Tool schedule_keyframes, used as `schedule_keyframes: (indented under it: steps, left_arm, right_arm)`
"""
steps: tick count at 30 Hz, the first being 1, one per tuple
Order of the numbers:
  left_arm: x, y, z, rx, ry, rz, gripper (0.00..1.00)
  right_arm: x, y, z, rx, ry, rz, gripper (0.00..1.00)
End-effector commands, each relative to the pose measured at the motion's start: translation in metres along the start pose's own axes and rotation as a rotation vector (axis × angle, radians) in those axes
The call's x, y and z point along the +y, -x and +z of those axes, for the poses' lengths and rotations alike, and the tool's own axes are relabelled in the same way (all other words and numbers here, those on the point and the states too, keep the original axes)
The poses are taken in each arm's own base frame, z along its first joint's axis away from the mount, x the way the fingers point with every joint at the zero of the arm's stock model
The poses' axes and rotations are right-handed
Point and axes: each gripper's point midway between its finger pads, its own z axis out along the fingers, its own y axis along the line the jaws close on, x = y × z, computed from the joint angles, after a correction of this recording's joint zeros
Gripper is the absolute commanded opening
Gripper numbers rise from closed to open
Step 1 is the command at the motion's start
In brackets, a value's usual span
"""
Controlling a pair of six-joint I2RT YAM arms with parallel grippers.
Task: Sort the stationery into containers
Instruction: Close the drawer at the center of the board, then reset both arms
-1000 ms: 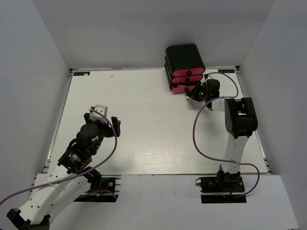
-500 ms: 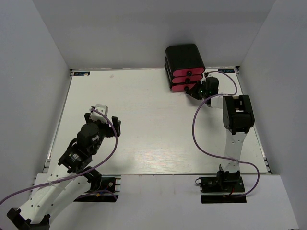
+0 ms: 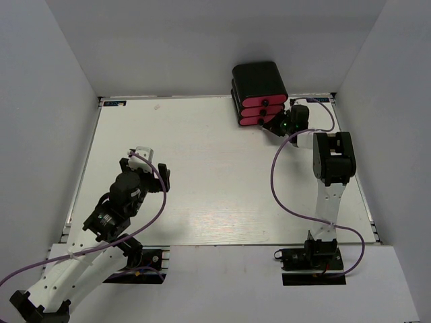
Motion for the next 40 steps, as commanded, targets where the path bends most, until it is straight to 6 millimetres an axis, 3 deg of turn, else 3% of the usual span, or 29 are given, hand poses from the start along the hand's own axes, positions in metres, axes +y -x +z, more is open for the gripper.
schedule_keyframes:
  steps: [1, 7, 12, 13, 14, 15, 16, 18, 19, 20, 21, 22, 24, 26, 28, 29, 30, 32, 33, 34, 35, 40]
  left_arm:
    - [0.001, 0.002, 0.001, -0.008, 0.006, 0.004, 0.97]
    - [0.001, 0.0, 0.002, 0.001, 0.007, 0.008, 0.97]
    - [0.001, 0.0, 0.002, 0.001, 0.007, 0.008, 0.97]
    - [0.001, 0.002, 0.001, -0.009, 0.006, 0.004, 0.97]
    - [0.001, 0.002, 0.001, -0.009, 0.006, 0.004, 0.97]
    - [0.002, 0.004, -0.001, -0.019, 0.004, 0.0, 0.97]
    - [0.0, 0.004, -0.001, -0.018, -0.005, 0.0, 0.97]
    - [-0.004, 0.003, -0.001, -0.014, -0.029, 0.0, 1.0]
    - [-0.008, 0.003, -0.002, -0.011, -0.052, 0.011, 1.0]
    - [-0.01, 0.003, -0.002, -0.01, -0.063, 0.011, 1.0]
    - [-0.011, 0.002, -0.002, -0.009, -0.072, 0.011, 1.0]
    - [-0.014, 0.002, -0.002, -0.007, -0.085, 0.011, 1.0]
    - [-0.015, 0.004, -0.004, -0.014, -0.099, 0.008, 1.0]
    - [-0.015, 0.004, -0.004, -0.014, -0.099, 0.018, 1.0]
    - [-0.016, 0.001, -0.004, -0.005, -0.107, 0.021, 1.0]
    - [-0.016, 0.003, -0.006, -0.013, -0.108, 0.018, 1.0]
    - [-0.016, 0.003, -0.006, -0.013, -0.108, 0.018, 1.0]
    - [-0.016, 0.003, -0.006, -0.013, -0.108, 0.018, 1.0]
    - [-0.016, 0.003, -0.006, -0.013, -0.108, 0.018, 1.0]
    - [-0.016, 0.003, -0.006, -0.013, -0.108, 0.018, 1.0]
    - [-0.016, 0.003, -0.006, -0.013, -0.108, 0.018, 1.0]
    - [-0.02, -0.004, -0.004, 0.008, -0.123, 0.027, 1.0]
  right_arm:
    - [0.016, 0.022, 0.005, -0.045, 0.055, 0.003, 0.18]
    - [0.018, 0.025, 0.003, -0.041, 0.1, 0.021, 0.2]
    - [0.01, 0.011, -0.024, -0.013, 0.078, -0.008, 0.22]
    - [0.006, 0.005, -0.032, -0.009, 0.067, -0.058, 0.23]
    - [0.015, 0.008, -0.048, -0.018, 0.072, -0.086, 0.28]
    - [0.008, -0.003, -0.055, 0.008, 0.054, -0.123, 0.33]
    - [0.023, 0.013, -0.071, -0.03, 0.072, -0.198, 0.4]
    - [0.014, -0.009, -0.086, 0.027, 0.049, -0.258, 0.57]
    - [0.032, 0.007, -0.104, -0.018, 0.073, -0.33, 0.6]
    - [0.032, 0.008, -0.111, -0.019, 0.074, -0.387, 0.63]
    - [0.027, -0.009, -0.119, 0.05, 0.059, -0.379, 0.67]
    - [0.036, -0.001, -0.132, 0.037, 0.069, -0.407, 0.69]
    - [0.038, -0.006, -0.151, 0.077, 0.034, -0.441, 0.79]
    - [0.042, -0.001, -0.176, 0.069, -0.024, -0.465, 0.8]
    - [0.033, -0.016, -0.19, 0.098, -0.07, -0.447, 0.82]
    - [0.044, 0.001, -0.21, 0.017, -0.091, -0.493, 0.84]
    - [0.033, -0.014, -0.214, 0.031, -0.11, -0.506, 0.84]
    - [0.046, -0.003, -0.241, -0.067, -0.119, -0.552, 0.87]
    - [0.037, -0.017, -0.243, -0.051, -0.127, -0.557, 0.9]
    - [0.04, -0.017, -0.248, -0.068, -0.124, -0.565, 0.9]
    - [0.055, -0.006, -0.267, -0.145, -0.109, -0.594, 0.9]
    - [0.059, -0.025, -0.293, -0.227, -0.079, -0.604, 0.9]
